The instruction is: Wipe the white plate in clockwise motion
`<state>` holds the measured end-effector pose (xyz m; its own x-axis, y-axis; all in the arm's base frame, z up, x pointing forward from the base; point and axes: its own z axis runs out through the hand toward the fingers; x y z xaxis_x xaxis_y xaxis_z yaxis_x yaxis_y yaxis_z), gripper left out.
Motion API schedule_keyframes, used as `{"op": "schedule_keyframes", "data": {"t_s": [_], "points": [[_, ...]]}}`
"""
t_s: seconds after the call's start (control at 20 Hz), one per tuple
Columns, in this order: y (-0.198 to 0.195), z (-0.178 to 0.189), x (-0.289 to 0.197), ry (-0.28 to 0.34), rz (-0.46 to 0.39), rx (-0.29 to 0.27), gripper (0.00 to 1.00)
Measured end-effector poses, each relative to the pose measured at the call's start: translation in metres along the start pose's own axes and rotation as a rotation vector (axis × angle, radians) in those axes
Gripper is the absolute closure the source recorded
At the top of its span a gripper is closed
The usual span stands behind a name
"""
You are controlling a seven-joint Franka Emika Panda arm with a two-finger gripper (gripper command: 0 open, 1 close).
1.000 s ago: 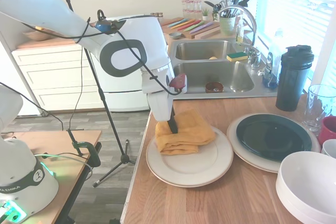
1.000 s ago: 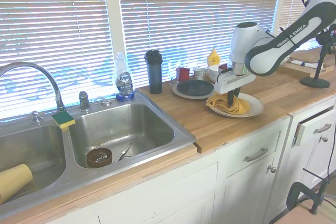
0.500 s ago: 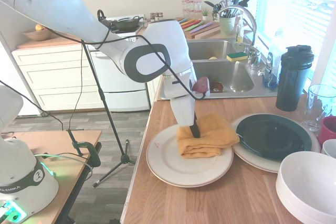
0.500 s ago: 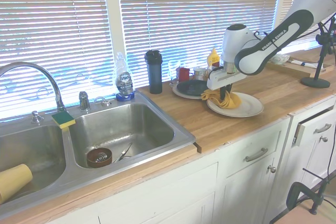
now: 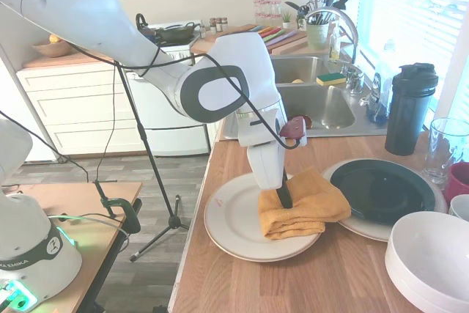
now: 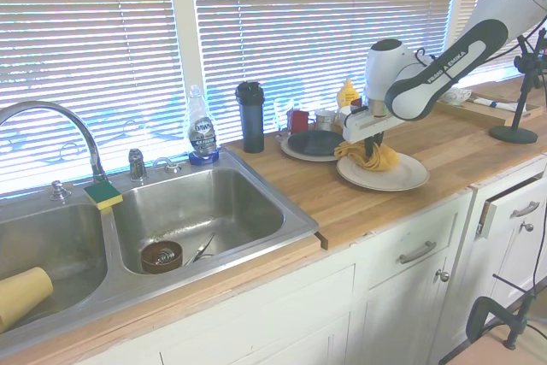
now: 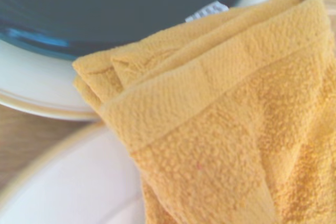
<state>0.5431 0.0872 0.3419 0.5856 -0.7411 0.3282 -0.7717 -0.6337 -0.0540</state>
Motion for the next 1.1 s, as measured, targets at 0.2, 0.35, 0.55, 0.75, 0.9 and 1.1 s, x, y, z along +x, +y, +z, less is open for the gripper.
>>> {"op": "schedule_keyframes", "data": {"t_s": [0.2,0.35,0.55,0.75,0.9,1.1], "points": [[0.014,-0.003,-0.003,-0.004,0.003,-0.038,1.0],[0.028,-0.008,-0.009,-0.007,0.0,-0.058,1.0],[0.045,-0.02,-0.025,-0.012,-0.021,-0.087,1.0],[0.053,-0.036,-0.048,-0.039,-0.047,-0.089,1.0],[0.051,-0.044,-0.069,-0.064,-0.065,-0.082,1.0],[0.041,-0.049,-0.09,-0.081,-0.088,-0.068,1.0]]}}
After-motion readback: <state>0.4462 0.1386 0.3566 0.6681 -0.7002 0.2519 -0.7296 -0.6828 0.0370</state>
